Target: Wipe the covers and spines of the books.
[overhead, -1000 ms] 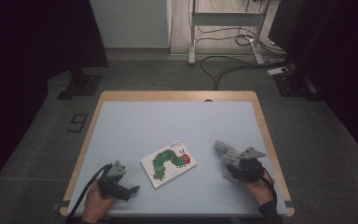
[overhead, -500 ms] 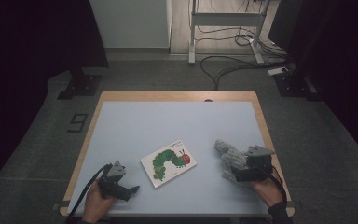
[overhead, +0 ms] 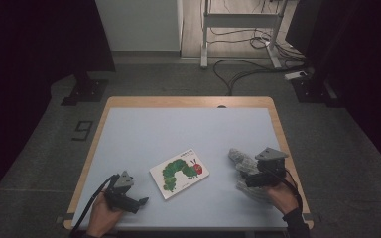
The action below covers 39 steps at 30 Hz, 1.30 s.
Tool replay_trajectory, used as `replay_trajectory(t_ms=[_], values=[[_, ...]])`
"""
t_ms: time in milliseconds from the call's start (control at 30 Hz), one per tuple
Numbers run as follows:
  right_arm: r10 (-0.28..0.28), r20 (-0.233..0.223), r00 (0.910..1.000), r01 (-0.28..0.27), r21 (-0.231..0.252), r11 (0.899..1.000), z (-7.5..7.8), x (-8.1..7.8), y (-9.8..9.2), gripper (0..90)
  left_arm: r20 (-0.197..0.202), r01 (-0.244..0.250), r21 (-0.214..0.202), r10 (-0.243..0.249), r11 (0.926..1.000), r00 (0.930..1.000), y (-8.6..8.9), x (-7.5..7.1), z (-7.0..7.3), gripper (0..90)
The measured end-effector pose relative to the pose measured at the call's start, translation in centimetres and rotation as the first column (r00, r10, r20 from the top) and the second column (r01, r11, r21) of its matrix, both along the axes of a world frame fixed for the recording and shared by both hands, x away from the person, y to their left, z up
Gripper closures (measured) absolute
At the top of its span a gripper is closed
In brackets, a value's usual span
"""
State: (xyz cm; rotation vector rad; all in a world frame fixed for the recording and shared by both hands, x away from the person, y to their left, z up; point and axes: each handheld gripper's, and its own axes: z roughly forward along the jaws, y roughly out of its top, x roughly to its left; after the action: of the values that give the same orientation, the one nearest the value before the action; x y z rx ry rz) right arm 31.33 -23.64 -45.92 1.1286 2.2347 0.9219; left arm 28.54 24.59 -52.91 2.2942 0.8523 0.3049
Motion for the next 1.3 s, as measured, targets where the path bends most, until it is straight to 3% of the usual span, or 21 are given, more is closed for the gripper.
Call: replay_trajectory(t_ms=[567,1300], values=[[0.101,-0.009,0.9949,-0.100,0.012,0.995,0.3,1.5,4.8,0.0,-0.001,-0.007,0.000,0.007,1.0000,1.0000,-0.1,0.1,0.1,0.0],[0.229,-0.038,0.9726,-0.228,0.021,0.973,-1.6,3.6,10.7,0.0,0.007,0.111,0.010,-0.111,0.9937,0.9937,-3.3,2.3,0.1,0.0]])
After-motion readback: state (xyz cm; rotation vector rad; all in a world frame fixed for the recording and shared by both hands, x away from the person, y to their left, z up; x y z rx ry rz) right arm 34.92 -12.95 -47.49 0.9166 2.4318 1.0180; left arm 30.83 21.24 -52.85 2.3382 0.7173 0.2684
